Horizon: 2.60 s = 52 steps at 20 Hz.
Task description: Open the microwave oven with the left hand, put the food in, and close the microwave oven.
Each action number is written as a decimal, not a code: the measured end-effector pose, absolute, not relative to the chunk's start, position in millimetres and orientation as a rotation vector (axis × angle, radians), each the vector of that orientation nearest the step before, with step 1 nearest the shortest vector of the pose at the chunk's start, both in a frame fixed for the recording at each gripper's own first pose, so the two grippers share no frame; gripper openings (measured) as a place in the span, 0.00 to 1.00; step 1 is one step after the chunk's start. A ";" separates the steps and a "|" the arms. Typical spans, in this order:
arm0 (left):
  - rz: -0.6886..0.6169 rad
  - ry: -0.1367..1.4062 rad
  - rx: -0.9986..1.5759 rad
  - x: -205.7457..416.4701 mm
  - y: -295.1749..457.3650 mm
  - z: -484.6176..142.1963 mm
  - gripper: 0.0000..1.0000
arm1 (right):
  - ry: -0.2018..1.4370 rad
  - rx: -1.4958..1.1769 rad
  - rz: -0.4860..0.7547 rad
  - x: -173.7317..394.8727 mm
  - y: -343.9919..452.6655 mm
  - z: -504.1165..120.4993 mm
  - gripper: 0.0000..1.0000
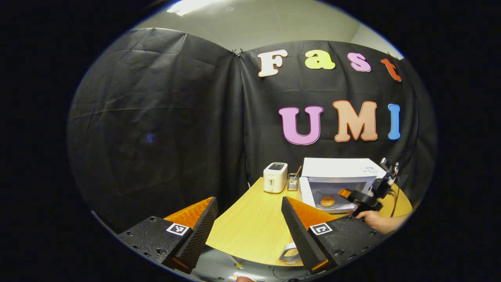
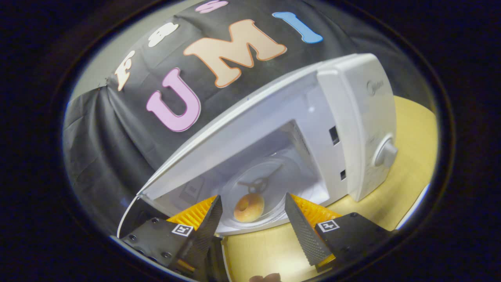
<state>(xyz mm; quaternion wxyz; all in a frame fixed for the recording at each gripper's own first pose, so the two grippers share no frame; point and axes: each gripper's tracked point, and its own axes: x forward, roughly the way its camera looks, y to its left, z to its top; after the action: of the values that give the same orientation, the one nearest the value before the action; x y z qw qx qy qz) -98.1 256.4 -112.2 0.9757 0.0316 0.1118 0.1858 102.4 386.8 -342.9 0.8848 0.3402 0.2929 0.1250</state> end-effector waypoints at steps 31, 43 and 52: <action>-0.115 0.682 0.021 -57.5 100.7 -308.1 0.11 | 0.059 0.268 0.149 60.3 60.1 -49.1 0.87; -0.272 0.636 0.101 0.7 35.5 -306.6 0.01 | -0.007 0.238 0.002 34.7 -21.0 -6.4 0.87; -0.368 0.601 0.138 36.0 -22.1 -307.6 0.01 | -0.004 0.156 0.010 37.2 -33.5 -10.2 0.87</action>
<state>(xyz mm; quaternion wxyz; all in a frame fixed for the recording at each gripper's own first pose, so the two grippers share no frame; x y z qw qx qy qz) 36.0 -22.1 -307.6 0.9362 0.0674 0.2941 -0.1803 37.2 -33.5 -10.2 0.9970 0.0779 -0.0019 0.0050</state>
